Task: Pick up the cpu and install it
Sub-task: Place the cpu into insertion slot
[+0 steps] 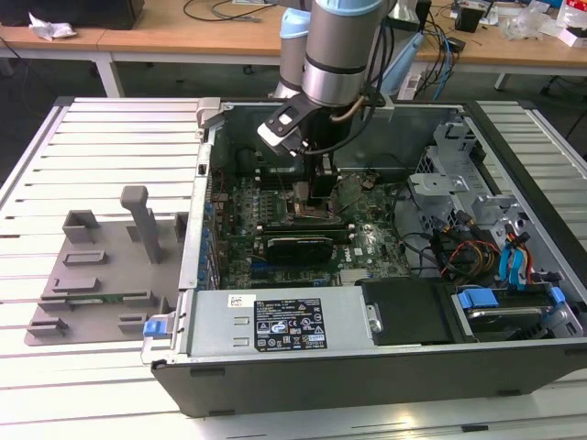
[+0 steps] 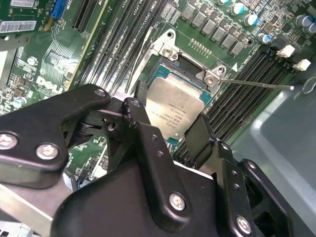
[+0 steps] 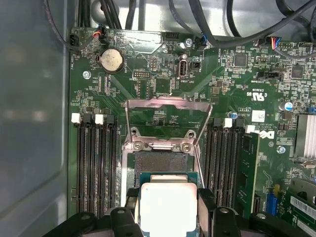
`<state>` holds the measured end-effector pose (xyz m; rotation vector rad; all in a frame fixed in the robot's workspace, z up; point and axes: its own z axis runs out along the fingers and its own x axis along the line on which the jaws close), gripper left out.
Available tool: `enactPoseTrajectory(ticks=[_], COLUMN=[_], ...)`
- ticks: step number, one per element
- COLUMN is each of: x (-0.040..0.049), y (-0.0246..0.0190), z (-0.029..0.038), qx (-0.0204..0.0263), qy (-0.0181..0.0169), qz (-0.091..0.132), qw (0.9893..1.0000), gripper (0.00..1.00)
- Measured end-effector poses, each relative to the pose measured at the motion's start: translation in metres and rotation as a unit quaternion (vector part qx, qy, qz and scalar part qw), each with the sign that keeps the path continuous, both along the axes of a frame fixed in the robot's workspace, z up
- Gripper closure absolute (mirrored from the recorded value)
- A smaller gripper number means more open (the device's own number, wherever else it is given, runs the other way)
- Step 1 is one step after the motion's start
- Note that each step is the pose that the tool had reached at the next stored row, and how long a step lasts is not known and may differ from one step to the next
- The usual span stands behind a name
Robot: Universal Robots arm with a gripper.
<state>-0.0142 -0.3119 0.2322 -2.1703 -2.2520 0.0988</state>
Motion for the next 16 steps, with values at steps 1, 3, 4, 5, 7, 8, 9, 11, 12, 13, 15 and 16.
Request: enactPoseTrajectory(ticks=[1,3,4,5,7,8,9,11,12,13,15,16], x=[0.0000,0.0000,0.0000,0.0000,0.0000,0.0000,0.0001,0.0005,0.0014,0.0017,0.0018,0.0017], y=[0.0000,0.0003,0.0004,0.0007,0.0009,0.0012,0.0014,0.0017,0.0020,0.0025,0.0031,0.0041], z=[-0.0008,-0.0028,-0.0042,-0.0055,-0.0071,-0.0086,-0.0108,-0.0153,-0.0190,-0.0217,-0.0238,-0.0256], qx=[0.0000,0.0000,0.0001,0.0000,0.0000,0.0000,0.0000,0.0000,0.0000,0.0000,0.0001,0.0000], qy=[0.0000,0.0000,0.0000,0.0000,0.0000,0.0000,0.0000,0.0000,0.0000,0.0000,0.0000,0.0000], qz=[0.000,0.000,0.000,0.000,0.000,0.000,0.000,0.000,0.000,-0.001,-0.006,-0.012], qw=[1.0000,1.0000,1.0000,1.0000,1.0000,1.0000,1.0000,1.0000,1.0000,1.0000,1.0000,0.9999], gripper=[0.45,0.45,0.45,0.45,0.45,0.45,0.45,0.45,0.45,0.45,0.45,0.45])
